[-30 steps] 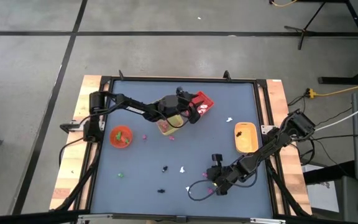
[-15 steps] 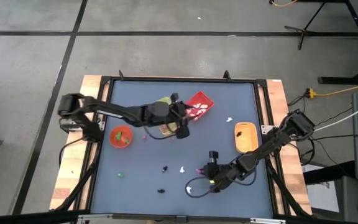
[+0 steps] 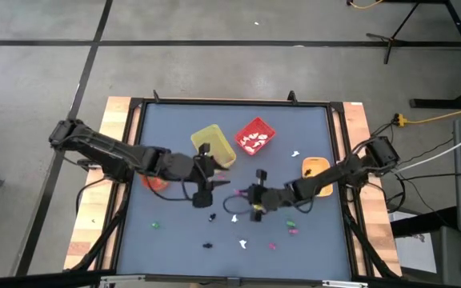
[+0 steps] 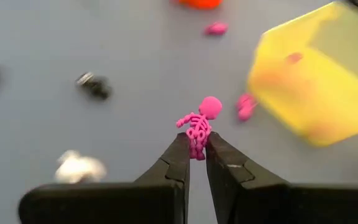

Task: Sort Halloween decoration
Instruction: Put the pink skeleton toy into the yellow bin

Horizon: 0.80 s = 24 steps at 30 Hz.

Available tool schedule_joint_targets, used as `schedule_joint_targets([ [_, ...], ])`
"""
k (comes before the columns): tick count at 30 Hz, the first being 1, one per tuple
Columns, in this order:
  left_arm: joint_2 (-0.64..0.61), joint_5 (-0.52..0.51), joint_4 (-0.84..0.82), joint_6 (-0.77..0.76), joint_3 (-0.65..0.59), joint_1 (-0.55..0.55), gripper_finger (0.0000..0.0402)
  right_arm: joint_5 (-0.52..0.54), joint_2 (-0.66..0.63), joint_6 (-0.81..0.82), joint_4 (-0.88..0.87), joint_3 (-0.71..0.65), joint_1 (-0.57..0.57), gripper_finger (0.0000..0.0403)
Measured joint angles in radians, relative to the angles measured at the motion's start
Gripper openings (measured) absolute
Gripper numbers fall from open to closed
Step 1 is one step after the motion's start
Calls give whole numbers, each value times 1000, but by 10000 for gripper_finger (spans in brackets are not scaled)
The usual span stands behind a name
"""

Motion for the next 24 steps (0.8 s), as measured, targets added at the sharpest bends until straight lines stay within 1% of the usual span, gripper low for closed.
schedule_joint_targets([
  [3, -2, -4, -23, -36, 0, -54, 167, -11, 0, -53, 66, 0, -67, 37],
  [6, -1, -8, -41, -73, 0, -101, 167, -44, 0, -93, 131, 0, -136, 37],
  [13, 1, -70, -76, -167, 0, -183, 167, -180, -1, -105, 228, 0, -295, 37],
  [20, 1, -132, -78, -169, 0, -231, 167, -262, 3, -105, 258, 0, -416, 37],
  [24, 1, -156, -78, -169, 0, -240, 167, -348, 24, -105, 313, 0, -457, 37],
])
